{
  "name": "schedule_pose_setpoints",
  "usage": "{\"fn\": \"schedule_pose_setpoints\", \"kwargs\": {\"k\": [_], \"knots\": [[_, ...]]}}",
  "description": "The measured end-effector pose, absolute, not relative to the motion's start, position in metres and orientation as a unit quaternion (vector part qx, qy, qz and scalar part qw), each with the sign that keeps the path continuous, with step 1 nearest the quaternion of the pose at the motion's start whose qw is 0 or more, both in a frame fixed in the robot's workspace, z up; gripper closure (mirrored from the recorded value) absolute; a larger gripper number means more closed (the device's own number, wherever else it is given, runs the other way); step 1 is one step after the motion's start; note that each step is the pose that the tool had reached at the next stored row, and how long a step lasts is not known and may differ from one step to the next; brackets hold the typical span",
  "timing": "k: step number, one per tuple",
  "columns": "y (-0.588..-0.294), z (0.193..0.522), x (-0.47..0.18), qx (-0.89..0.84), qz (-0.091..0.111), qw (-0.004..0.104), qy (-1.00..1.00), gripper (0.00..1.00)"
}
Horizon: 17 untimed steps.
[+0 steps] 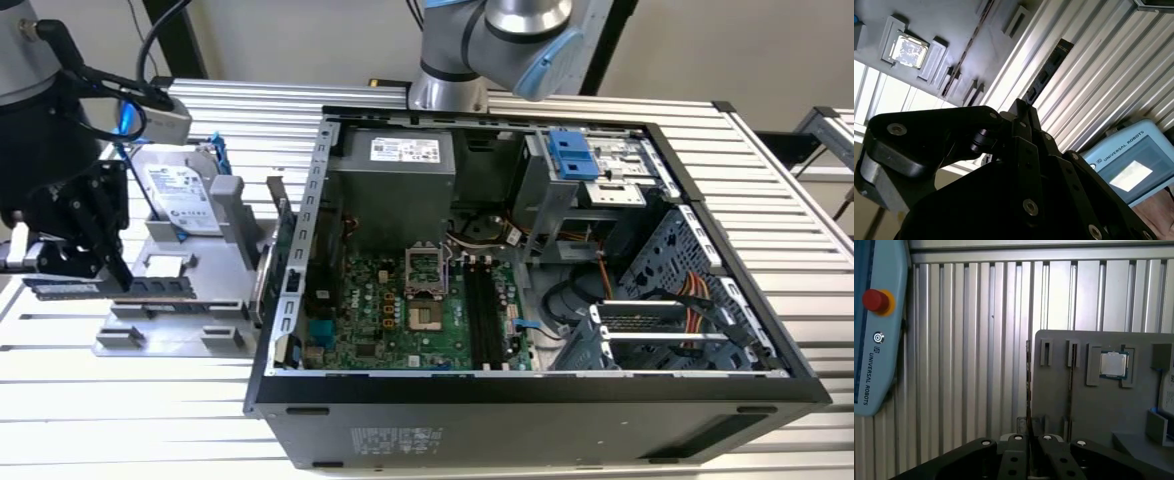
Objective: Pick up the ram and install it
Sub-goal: 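Pick up the ram and move it above insertion slot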
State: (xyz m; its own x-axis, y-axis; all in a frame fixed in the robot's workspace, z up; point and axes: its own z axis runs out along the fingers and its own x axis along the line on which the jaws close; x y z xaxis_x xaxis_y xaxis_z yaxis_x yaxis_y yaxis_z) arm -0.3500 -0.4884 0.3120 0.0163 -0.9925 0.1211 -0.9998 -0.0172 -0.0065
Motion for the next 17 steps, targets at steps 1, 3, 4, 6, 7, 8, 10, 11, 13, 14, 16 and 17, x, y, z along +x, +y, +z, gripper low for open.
{"fn": "schedule_pose_setpoints", "kwargs": {"k": [1, 3, 4, 6, 7, 8, 10, 11, 13, 14, 16, 17], "knots": [[-0.4883, 0.3122, -0.3500, 0.712, 0.046, 0.041, -0.700, 1.00], [-0.4883, 0.3127, -0.3500, 0.712, 0.047, 0.041, -0.700, 1.00], [-0.4882, 0.3131, -0.3500, 0.712, 0.047, 0.042, -0.700, 1.00], [-0.4881, 0.3136, -0.3500, 0.711, 0.048, 0.042, -0.700, 1.00], [-0.4881, 0.3138, -0.3500, 0.711, 0.048, 0.043, -0.700, 1.00], [-0.4881, 0.3140, -0.3500, 0.711, 0.048, 0.043, -0.700, 1.00], [-0.4880, 0.3145, -0.3500, 0.711, 0.049, 0.044, -0.700, 1.00], [-0.4880, 0.3147, -0.3500, 0.711, 0.050, 0.044, -0.700, 1.00], [-0.4879, 0.3151, -0.3500, 0.711, 0.050, 0.045, -0.700, 1.00], [-0.4878, 0.3153, -0.3500, 0.711, 0.051, 0.045, -0.700, 1.00], [-0.4878, 0.3158, -0.3500, 0.711, 0.051, 0.046, -0.700, 1.00], [-0.4877, 0.3160, -0.3500, 0.711, 0.052, 0.047, -0.700, 1.00]]}}
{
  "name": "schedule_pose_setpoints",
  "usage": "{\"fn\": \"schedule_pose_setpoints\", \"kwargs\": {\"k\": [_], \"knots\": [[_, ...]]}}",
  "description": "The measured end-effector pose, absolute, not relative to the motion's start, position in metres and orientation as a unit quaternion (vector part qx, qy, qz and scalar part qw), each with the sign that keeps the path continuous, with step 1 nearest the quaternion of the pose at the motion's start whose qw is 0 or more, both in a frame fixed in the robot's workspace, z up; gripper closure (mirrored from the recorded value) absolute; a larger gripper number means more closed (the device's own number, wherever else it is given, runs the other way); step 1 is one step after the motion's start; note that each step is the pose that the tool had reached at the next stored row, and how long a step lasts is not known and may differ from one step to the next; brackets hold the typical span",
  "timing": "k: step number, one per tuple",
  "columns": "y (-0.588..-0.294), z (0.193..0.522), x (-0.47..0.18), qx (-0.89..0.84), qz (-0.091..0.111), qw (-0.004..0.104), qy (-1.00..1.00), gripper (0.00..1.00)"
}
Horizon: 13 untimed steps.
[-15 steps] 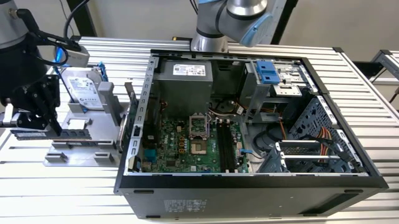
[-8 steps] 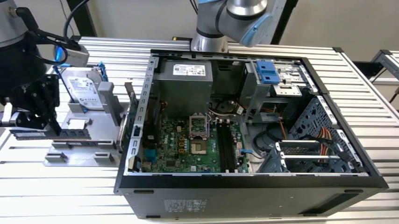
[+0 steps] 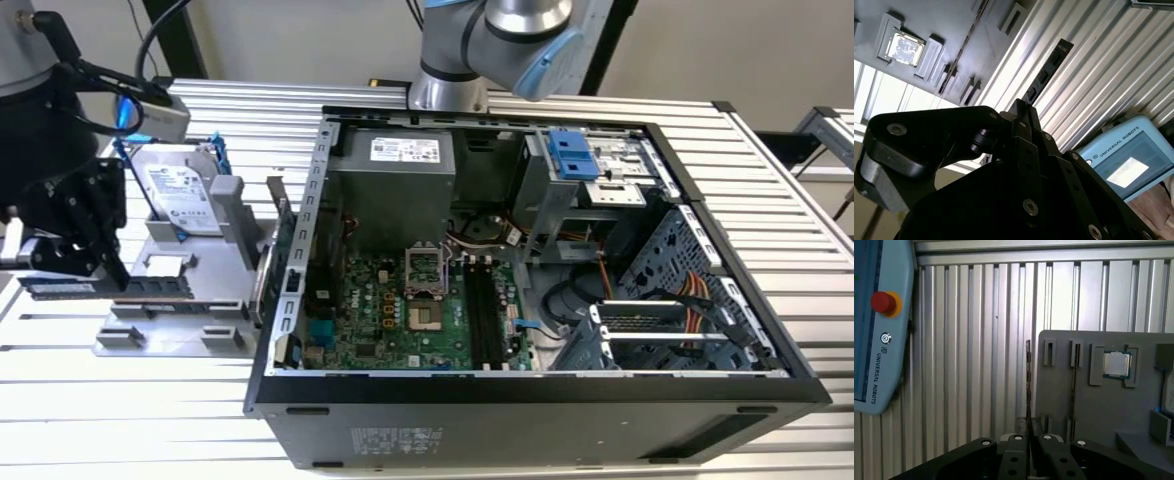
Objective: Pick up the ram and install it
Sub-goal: 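Pick up the ram and move it above insertion slot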
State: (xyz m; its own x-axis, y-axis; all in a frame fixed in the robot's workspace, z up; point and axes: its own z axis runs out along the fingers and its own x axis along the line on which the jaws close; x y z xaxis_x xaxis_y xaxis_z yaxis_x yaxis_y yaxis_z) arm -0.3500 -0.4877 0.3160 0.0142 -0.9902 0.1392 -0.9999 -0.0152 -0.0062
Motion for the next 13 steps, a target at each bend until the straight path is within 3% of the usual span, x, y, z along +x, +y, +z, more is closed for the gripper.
{"fn": "schedule_pose_setpoints", "kwargs": {"k": [13], "knots": [[-0.4873, 0.3193, -0.3500, 0.709, 0.057, 0.052, -0.700, 1.00]]}}
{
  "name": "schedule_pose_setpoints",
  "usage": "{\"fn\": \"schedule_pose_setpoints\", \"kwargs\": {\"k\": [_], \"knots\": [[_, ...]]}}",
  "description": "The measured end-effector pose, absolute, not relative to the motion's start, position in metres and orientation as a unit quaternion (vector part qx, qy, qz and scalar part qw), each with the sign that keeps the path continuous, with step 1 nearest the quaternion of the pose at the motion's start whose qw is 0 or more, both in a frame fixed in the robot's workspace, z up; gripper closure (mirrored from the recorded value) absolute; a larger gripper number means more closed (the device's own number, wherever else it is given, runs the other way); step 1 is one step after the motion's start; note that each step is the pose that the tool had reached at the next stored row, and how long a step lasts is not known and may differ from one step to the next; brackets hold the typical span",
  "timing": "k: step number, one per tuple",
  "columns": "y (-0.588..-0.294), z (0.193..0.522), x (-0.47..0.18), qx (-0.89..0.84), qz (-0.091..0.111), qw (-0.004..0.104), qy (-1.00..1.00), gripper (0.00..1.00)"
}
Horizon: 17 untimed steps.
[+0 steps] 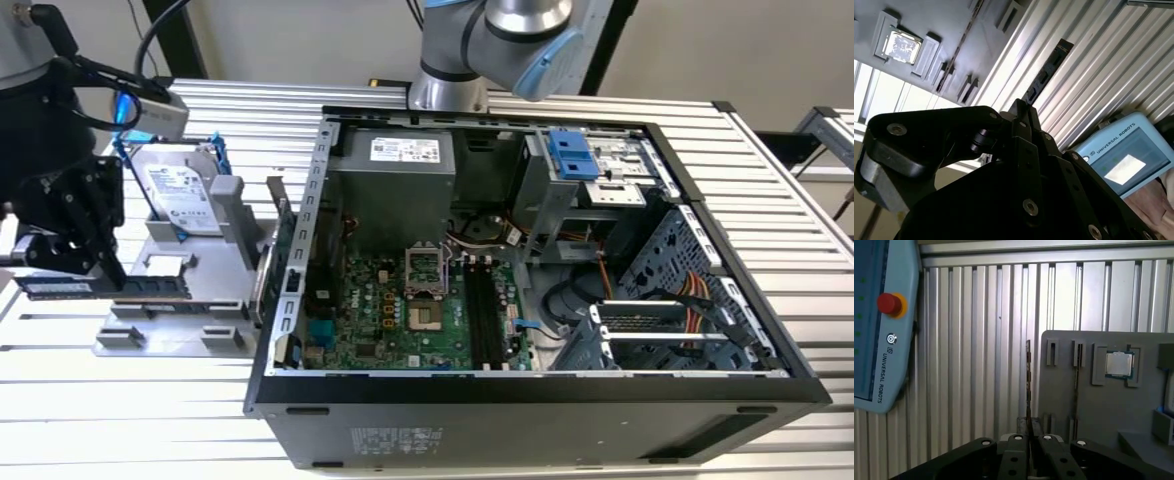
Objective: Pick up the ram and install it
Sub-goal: 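Pick up the ram and move it above insertion slot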
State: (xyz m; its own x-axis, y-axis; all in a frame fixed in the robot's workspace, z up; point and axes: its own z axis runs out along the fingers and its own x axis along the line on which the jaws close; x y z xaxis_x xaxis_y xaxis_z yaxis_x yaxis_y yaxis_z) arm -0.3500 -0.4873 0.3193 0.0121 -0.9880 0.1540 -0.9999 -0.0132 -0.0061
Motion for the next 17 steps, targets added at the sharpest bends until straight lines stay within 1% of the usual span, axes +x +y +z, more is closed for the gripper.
{"fn": "schedule_pose_setpoints", "kwargs": {"k": [17], "knots": [[-0.4866, 0.3233, -0.3500, 0.708, 0.064, 0.059, -0.701, 1.00]]}}
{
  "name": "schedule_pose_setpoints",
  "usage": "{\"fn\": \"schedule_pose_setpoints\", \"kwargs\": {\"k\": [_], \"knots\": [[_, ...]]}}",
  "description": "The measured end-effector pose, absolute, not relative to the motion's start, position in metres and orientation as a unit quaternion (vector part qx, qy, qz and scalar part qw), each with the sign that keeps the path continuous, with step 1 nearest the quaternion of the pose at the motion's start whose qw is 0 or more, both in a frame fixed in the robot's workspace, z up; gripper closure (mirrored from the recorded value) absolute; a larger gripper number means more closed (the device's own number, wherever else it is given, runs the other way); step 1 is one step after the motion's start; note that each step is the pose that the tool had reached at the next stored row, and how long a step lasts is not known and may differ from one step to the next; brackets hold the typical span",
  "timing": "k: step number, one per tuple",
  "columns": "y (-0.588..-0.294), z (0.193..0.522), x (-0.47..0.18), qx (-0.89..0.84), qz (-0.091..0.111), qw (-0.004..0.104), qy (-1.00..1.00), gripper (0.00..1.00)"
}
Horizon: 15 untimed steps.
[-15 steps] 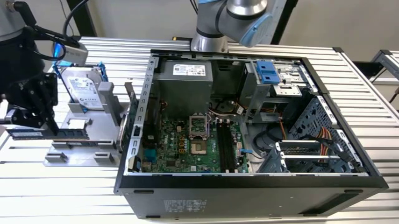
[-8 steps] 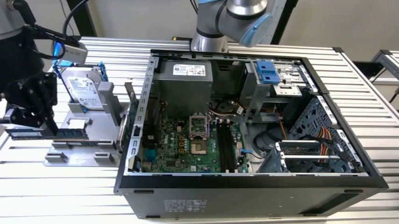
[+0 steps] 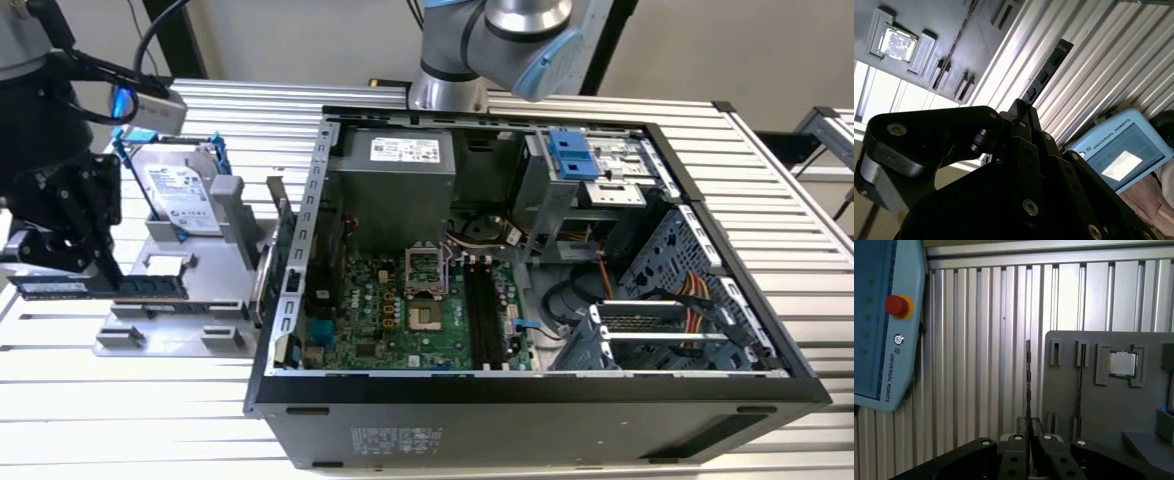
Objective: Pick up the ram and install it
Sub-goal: 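Pick up the ram and move it above insertion slot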
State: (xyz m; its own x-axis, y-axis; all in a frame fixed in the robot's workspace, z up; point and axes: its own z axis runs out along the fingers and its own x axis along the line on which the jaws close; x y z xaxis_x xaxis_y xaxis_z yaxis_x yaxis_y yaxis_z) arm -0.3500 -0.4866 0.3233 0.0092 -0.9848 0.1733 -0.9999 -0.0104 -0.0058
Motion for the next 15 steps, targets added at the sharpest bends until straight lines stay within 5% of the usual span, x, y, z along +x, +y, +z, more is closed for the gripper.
{"fn": "schedule_pose_setpoints", "kwargs": {"k": [15], "knots": [[-0.4860, 0.3276, -0.3500, 0.706, 0.069, 0.065, -0.702, 1.00]]}}
